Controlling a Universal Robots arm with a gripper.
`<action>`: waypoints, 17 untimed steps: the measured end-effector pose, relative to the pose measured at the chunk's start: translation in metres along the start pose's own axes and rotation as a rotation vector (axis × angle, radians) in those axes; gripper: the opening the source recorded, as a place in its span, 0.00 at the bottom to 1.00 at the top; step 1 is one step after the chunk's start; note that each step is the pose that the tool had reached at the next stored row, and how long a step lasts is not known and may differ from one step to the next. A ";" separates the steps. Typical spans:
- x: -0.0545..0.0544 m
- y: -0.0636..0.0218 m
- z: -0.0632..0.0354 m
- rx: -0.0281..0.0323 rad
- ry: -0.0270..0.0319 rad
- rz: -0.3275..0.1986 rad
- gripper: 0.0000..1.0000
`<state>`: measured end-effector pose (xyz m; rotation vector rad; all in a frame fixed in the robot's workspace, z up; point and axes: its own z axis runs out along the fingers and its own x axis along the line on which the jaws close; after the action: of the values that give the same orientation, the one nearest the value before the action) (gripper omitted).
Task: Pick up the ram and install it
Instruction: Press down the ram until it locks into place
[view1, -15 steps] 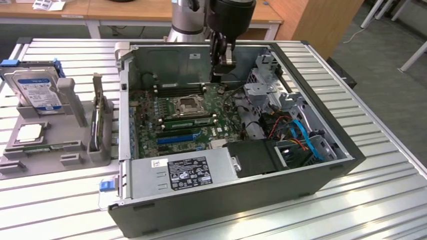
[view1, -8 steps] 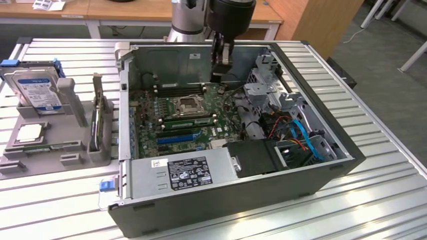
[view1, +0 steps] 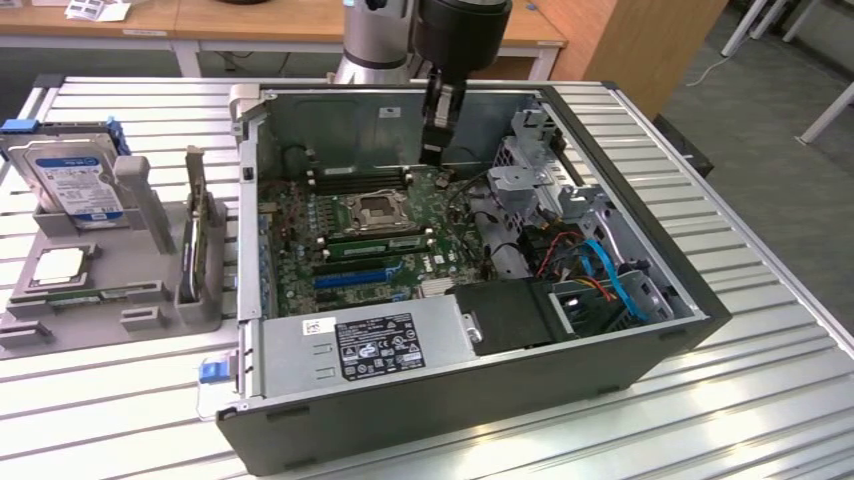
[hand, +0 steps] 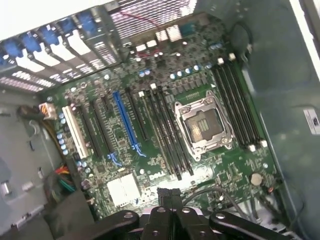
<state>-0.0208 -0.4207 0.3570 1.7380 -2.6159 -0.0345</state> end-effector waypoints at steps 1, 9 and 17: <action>0.000 0.0000 0.0000 0.0003 -0.0003 0.017 0.11; 0.000 0.0001 0.0000 0.0040 0.0028 0.153 0.11; 0.000 0.0001 0.0000 0.0053 0.0003 0.292 0.11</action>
<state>-0.0208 -0.4204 0.3570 1.3391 -2.8403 -0.0268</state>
